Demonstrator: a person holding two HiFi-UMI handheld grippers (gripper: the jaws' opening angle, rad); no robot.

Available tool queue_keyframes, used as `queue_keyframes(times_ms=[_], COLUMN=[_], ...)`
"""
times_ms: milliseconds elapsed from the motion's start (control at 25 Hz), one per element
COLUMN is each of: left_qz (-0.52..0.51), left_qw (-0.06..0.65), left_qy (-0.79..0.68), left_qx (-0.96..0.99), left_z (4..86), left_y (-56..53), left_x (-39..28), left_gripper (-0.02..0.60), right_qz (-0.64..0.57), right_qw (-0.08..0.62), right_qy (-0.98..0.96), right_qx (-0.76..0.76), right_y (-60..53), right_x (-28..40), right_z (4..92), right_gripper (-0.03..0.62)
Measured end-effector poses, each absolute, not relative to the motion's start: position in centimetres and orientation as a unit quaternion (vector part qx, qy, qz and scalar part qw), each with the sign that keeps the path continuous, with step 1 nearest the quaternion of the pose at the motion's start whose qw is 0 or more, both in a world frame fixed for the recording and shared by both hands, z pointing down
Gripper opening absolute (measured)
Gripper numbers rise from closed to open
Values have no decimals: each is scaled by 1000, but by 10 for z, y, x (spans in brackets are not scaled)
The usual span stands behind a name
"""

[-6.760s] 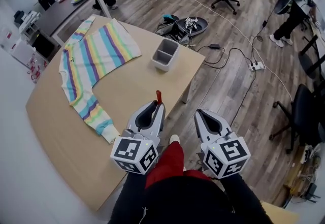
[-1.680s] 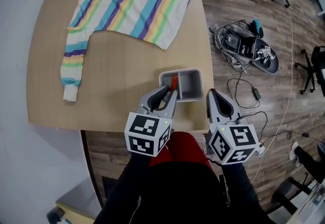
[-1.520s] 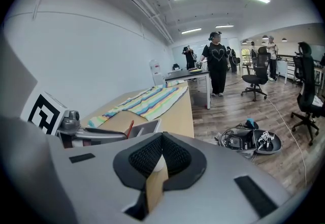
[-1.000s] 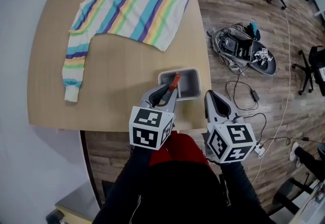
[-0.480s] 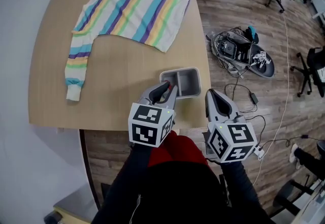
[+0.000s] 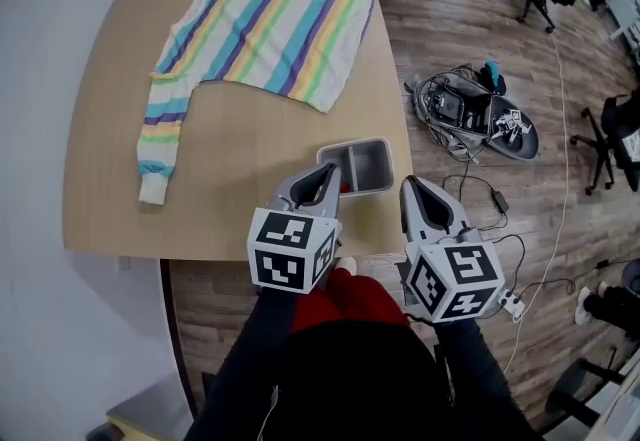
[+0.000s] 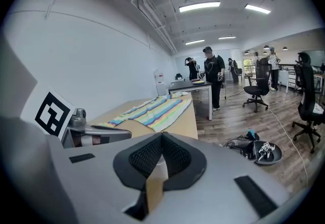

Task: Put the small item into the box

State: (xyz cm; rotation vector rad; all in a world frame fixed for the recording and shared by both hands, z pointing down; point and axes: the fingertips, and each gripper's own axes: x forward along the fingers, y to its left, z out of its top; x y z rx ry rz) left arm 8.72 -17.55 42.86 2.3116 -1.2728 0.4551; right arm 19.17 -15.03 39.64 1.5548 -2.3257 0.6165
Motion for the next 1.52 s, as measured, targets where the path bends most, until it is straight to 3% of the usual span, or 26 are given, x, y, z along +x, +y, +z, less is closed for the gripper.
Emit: queue_keyframes(times_ms=[1520], left_qz=[71], left_qw=[105], left_qy=[-537], left_qx=[834], left_z=[332], left_y=[-126], left_x=[35], left_gripper=[3], right_qz=[123], right_qw=[67], right_qy=[-853], right_qx=[503], right_y=[-112], right_x=[157], right_z=[318], right_gripper=[8])
